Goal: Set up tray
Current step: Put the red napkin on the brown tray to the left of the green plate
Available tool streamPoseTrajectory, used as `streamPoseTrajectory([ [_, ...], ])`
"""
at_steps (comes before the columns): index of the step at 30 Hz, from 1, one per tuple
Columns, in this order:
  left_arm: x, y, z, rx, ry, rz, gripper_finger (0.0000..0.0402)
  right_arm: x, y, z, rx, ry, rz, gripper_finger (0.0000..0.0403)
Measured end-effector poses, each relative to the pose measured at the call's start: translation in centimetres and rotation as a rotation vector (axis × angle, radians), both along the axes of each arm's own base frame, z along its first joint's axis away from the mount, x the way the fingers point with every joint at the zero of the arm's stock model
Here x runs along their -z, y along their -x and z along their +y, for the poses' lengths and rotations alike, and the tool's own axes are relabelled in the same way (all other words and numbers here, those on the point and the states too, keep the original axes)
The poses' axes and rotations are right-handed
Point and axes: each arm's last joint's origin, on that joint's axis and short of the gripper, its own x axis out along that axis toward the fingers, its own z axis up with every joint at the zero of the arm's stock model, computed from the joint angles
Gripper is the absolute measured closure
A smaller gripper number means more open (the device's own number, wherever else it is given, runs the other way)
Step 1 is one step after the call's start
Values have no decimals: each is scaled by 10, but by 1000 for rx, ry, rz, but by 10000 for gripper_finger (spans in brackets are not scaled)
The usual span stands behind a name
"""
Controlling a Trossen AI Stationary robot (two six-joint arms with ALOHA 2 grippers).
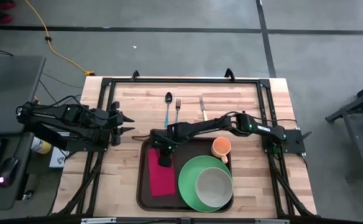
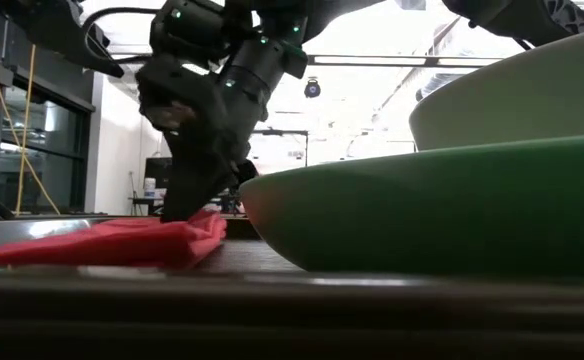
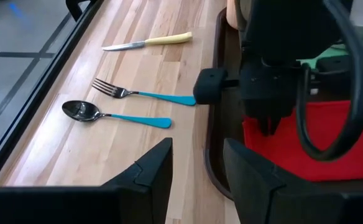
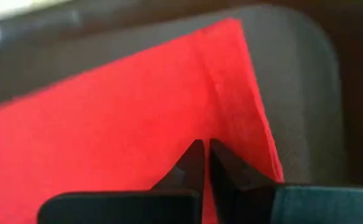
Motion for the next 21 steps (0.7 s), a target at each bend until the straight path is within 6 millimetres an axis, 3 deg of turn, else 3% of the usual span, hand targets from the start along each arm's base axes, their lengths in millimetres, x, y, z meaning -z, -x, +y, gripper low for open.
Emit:
streamPoseTrajectory([
  [11,0,0,0,0,0,0,229,-2,-3,15,260,-80,7,403],
  [21,0,0,0,0,0,1,229,-13,-1,43,190,-88,-48,403],
])
